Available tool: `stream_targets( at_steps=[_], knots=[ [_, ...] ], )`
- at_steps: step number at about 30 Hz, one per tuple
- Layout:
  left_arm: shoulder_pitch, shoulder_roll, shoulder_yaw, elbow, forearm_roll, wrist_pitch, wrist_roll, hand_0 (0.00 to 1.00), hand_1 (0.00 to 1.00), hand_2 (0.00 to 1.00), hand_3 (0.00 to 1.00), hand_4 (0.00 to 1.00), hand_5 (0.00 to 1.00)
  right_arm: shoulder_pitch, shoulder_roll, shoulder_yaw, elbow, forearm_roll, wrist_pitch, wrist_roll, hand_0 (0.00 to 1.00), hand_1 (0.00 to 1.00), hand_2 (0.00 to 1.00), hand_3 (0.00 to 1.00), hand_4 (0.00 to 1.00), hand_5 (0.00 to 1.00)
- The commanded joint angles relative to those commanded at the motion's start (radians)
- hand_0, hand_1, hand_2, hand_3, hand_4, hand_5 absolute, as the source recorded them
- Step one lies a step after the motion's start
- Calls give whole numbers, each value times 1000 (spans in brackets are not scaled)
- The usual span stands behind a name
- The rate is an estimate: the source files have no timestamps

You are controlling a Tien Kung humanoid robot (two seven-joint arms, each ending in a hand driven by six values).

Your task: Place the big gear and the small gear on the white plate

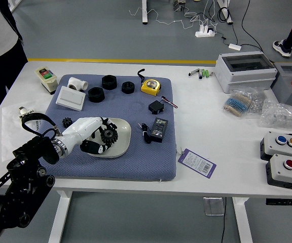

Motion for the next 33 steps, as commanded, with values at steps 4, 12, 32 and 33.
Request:
stream_targets(
  at_steps=[4, 12, 32, 33],
  knots=[
    [-7, -6, -8, 22, 0, 2, 0, 375, 487, 508, 596, 973, 161, 0, -1, -2, 0, 1, 0, 1, 661, 674, 740, 569, 792, 678],
    [-13, -11, -8, 30, 0, -25, -4, 417, 590, 661, 747, 998, 328, -2, -1, -3, 0, 2, -1, 2, 661, 674, 740, 569, 792, 678],
    [-41, 33, -112, -49, 0, -30, -25, 491, 666, 748, 796, 998, 399, -14, 1, -12, 0, 6, 0, 3, 662, 676, 740, 569, 793, 679],
    [-51, 42, -122, -33, 0, -30, -28, 491, 666, 748, 796, 998, 399, -14, 0, -12, 0, 6, 0, 3, 662, 676, 740, 569, 793, 679]
  ],
)
